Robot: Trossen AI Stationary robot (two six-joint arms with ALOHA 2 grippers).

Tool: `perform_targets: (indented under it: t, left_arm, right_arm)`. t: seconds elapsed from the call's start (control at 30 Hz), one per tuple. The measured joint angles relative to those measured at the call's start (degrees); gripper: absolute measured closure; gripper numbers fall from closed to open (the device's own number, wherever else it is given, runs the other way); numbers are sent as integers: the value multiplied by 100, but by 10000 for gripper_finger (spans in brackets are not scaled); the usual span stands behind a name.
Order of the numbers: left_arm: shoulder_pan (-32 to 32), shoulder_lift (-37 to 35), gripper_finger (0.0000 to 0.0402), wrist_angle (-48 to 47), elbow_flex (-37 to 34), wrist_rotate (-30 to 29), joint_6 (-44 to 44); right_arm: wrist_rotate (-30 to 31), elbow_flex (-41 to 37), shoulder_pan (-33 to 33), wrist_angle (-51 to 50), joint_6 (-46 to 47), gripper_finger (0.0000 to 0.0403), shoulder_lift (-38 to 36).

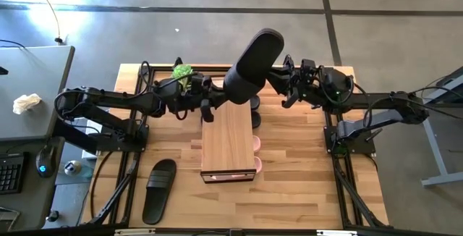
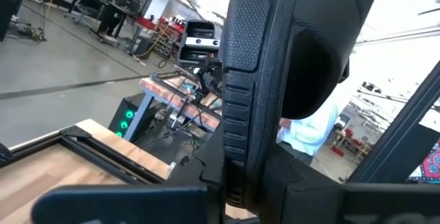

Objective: Pick and place slides into the shelf
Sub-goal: Put the right black slide on the shelf

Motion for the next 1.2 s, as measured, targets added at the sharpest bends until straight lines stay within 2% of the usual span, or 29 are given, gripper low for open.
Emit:
perform_targets:
  t: [0.1,0.33,0.6,0.7,0.8,0.9,1.07,1.2]
  left_arm:
    - [0,0,360,-59,0,4,0]
    - [4,-211,374,-615,2,284,-4]
    - [4,-1064,374,-2290,2,781,-227]
    - [78,-1426,374,-2975,4,1381,-558]
    - [402,-1707,374,-3900,134,2489,-1127]
    - [761,-1785,374,-4763,309,3287,-1533]
    - [1404,-1727,372,-5781,493,4423,-1898]
    - [1774,-1663,369,-6248,494,5050,-1965]
  right_arm:
    - [-4,0,2,-29,-96,315,0]
    - [-54,0,2,-827,-251,283,-362]
    - [37,15,-4,-2280,-206,277,-1251]
    - [31,15,-4,-2756,-204,277,-1604]
    - [23,15,-4,-3200,45,277,-1861]
    - [18,13,-4,-3600,265,277,-2036]
    - [-6,13,-4,-4206,705,277,-2174]
    - [-223,9,-4,-4532,989,277,-2186]
